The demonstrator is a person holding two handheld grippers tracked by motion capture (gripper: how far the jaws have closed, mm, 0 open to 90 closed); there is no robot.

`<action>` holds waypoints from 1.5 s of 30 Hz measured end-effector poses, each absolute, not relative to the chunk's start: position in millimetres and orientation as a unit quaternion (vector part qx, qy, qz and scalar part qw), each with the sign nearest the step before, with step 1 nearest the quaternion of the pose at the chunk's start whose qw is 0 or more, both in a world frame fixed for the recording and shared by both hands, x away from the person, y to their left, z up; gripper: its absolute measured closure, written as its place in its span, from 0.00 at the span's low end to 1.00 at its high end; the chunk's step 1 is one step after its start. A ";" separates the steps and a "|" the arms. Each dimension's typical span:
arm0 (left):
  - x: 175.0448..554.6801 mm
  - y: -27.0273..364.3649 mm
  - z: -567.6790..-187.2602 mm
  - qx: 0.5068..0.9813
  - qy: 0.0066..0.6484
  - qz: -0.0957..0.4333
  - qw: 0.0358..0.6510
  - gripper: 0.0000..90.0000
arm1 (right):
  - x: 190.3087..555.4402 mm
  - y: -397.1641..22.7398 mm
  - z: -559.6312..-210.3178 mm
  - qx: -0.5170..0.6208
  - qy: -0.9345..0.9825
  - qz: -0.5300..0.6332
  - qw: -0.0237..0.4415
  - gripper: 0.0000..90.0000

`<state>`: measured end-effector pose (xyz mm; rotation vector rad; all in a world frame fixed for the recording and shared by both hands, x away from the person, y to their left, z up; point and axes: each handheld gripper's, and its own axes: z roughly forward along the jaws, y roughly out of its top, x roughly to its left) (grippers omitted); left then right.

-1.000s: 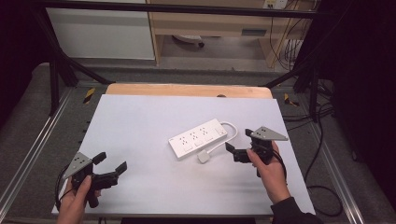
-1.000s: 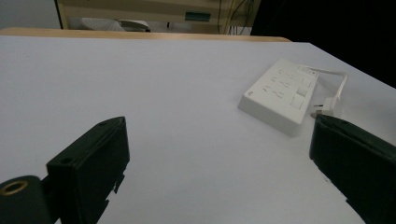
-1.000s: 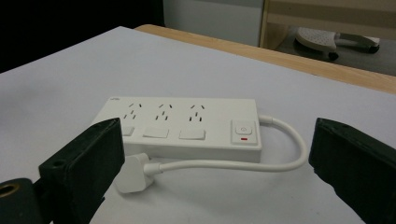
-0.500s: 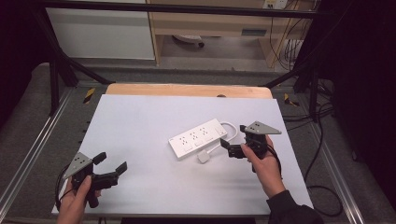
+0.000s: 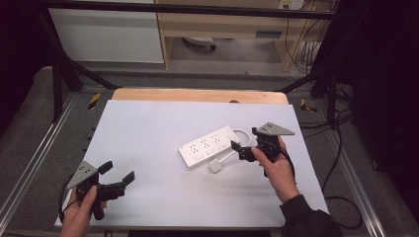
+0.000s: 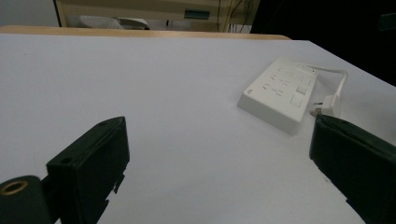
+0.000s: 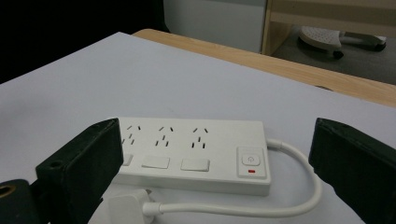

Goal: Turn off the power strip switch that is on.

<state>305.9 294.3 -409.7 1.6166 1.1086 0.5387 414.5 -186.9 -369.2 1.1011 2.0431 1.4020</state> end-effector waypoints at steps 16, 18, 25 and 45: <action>306.1 294.2 -410.1 0.679 0.463 0.223 0.524 0.05 | 427.4 -180.3 -358.6 0.398 0.734 0.506 0.217 0.05; 306.1 294.2 -410.0 0.679 0.462 0.224 0.524 0.05 | 428.5 -180.3 -358.6 0.398 0.734 0.505 0.217 0.05; 306.1 294.1 -410.1 0.680 0.462 0.224 0.523 0.05 | 435.0 -178.3 -357.9 0.403 0.731 0.504 0.222 0.09; 306.2 294.2 -410.2 0.681 0.461 0.223 0.523 0.05 | 441.1 -168.4 -361.2 0.389 0.727 0.513 0.241 0.65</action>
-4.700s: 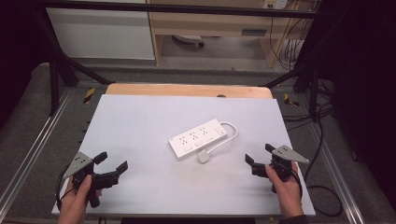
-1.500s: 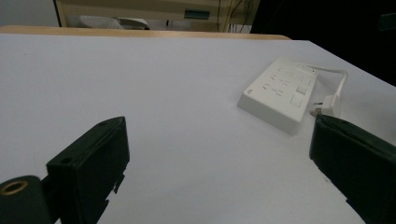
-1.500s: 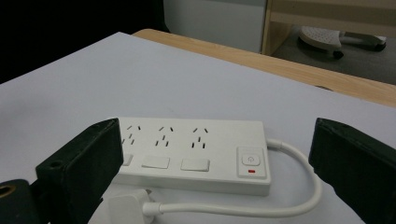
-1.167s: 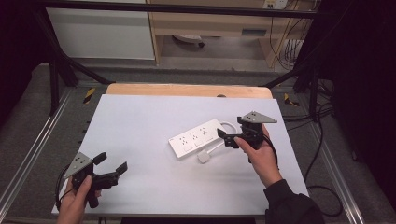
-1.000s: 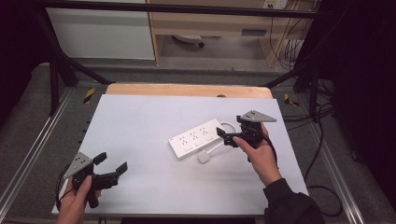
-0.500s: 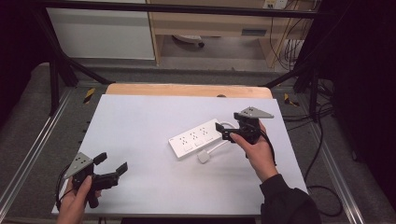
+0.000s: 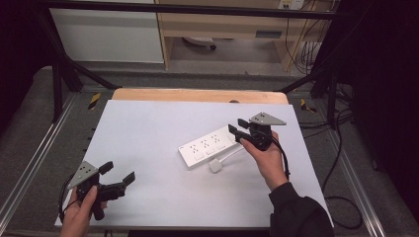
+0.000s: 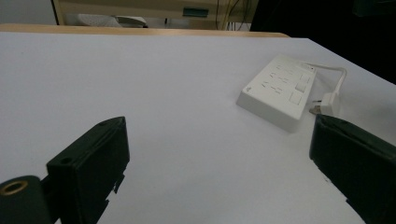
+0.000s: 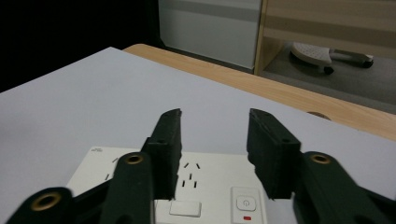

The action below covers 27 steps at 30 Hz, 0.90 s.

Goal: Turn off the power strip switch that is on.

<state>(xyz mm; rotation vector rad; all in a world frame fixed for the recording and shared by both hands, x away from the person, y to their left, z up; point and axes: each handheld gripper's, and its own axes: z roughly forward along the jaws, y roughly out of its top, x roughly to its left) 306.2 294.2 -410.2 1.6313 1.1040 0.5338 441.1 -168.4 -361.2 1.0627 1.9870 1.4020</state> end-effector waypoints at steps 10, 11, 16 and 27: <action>306.1 294.2 -410.2 0.682 0.461 0.223 0.523 0.05 | 441.7 -160.0 -364.4 0.370 0.727 0.520 0.253 0.89; 306.2 294.1 -410.4 0.682 0.461 0.222 0.523 0.05 | 441.9 -158.6 -365.0 0.368 0.728 0.521 0.252 0.91; 306.1 294.2 -410.3 0.682 0.461 0.222 0.523 0.05 | 442.3 -151.4 -368.1 0.355 0.735 0.521 0.250 0.97; 306.0 294.4 -410.2 0.682 0.461 0.223 0.522 0.05 | 443.3 -138.3 -375.6 0.343 0.749 0.514 0.239 1.00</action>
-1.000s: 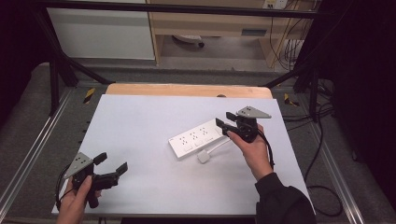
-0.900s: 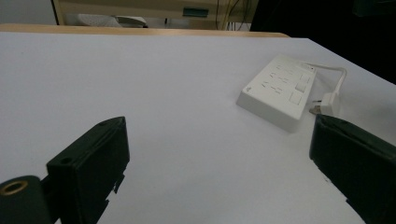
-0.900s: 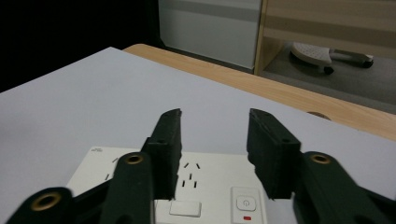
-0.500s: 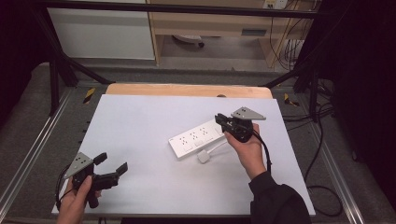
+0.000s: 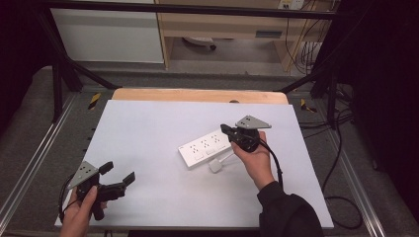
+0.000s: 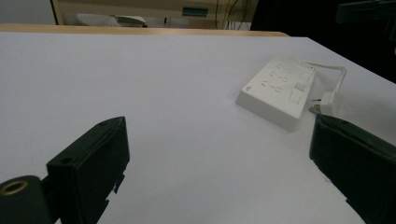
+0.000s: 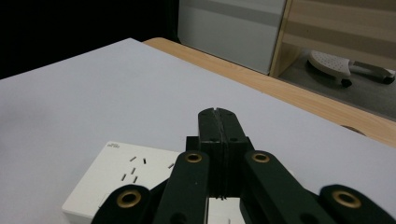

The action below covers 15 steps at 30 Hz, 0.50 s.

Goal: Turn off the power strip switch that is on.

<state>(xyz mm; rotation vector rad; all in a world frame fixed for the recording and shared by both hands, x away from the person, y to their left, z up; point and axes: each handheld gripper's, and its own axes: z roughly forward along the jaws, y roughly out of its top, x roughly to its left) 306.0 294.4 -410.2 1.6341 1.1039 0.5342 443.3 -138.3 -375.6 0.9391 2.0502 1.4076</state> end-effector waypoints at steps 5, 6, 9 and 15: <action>306.2 294.5 -410.3 0.682 0.461 0.223 0.522 0.05 | 443.9 -132.2 -380.2 0.342 0.754 0.511 0.232 1.00; 306.2 294.5 -410.4 0.682 0.461 0.222 0.523 0.05 | 444.2 -131.2 -381.1 0.341 0.755 0.511 0.231 1.00; 306.2 294.5 -410.5 0.682 0.461 0.222 0.523 0.05 | 444.6 -128.3 -383.9 0.341 0.758 0.508 0.227 1.00; 306.1 294.6 -410.4 0.682 0.461 0.223 0.522 0.05 | 446.0 -120.7 -392.9 0.342 0.764 0.502 0.216 1.00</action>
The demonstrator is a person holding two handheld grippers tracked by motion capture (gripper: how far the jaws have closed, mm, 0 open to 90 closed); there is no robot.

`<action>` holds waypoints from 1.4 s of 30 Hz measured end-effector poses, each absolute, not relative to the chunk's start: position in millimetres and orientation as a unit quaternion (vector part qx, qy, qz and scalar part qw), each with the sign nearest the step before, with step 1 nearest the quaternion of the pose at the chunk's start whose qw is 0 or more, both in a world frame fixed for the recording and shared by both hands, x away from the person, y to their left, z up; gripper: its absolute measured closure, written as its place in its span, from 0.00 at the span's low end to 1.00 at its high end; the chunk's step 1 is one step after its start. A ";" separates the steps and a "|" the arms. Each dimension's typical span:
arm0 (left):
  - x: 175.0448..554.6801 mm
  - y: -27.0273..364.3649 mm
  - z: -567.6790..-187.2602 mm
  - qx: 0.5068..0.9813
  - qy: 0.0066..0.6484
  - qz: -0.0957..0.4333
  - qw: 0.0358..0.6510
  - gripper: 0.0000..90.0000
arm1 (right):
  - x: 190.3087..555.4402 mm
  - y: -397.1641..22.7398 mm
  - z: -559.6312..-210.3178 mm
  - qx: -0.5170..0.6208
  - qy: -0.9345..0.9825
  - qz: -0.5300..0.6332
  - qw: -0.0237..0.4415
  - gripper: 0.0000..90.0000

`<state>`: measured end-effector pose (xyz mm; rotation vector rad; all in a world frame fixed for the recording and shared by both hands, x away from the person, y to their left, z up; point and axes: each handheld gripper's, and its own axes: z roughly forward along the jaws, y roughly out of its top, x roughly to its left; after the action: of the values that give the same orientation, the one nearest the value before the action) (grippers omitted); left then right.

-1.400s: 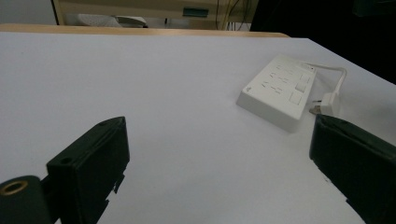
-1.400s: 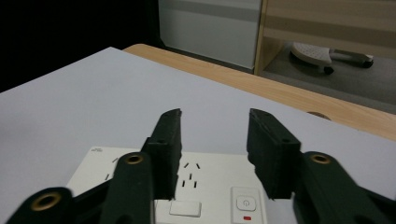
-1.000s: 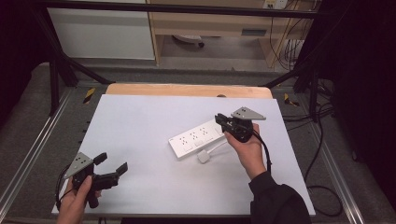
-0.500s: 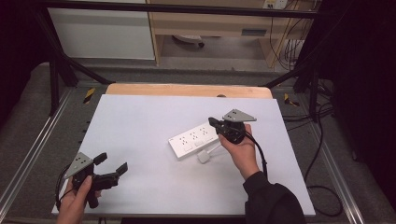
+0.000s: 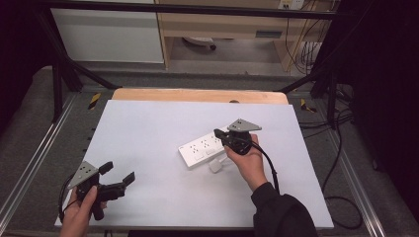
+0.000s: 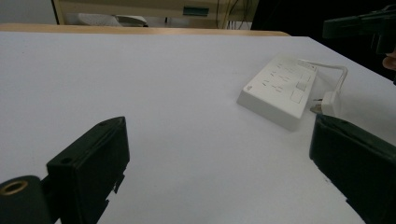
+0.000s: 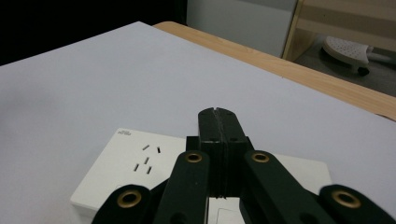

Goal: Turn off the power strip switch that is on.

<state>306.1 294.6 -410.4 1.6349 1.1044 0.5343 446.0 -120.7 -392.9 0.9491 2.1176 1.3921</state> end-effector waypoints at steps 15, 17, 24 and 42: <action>305.9 294.4 -410.4 0.683 0.461 0.227 0.519 0.05 | 446.2 -109.0 -407.4 0.345 0.773 0.494 0.196 1.00; 306.3 294.2 -410.8 0.683 0.461 0.226 0.519 0.05 | 446.5 -106.9 -409.9 0.343 0.777 0.491 0.193 1.00; 306.3 294.4 -411.1 0.686 0.461 0.228 0.514 0.05 | 449.0 -103.7 -415.2 0.353 0.777 0.491 0.177 1.00; 306.4 293.7 -411.4 0.688 0.460 0.229 0.512 0.05 | 450.0 -93.9 -426.4 0.352 0.788 0.476 0.166 1.00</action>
<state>306.4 293.7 -411.4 1.6557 1.1074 0.5516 450.0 -93.9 -426.4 1.0033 2.2449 1.3556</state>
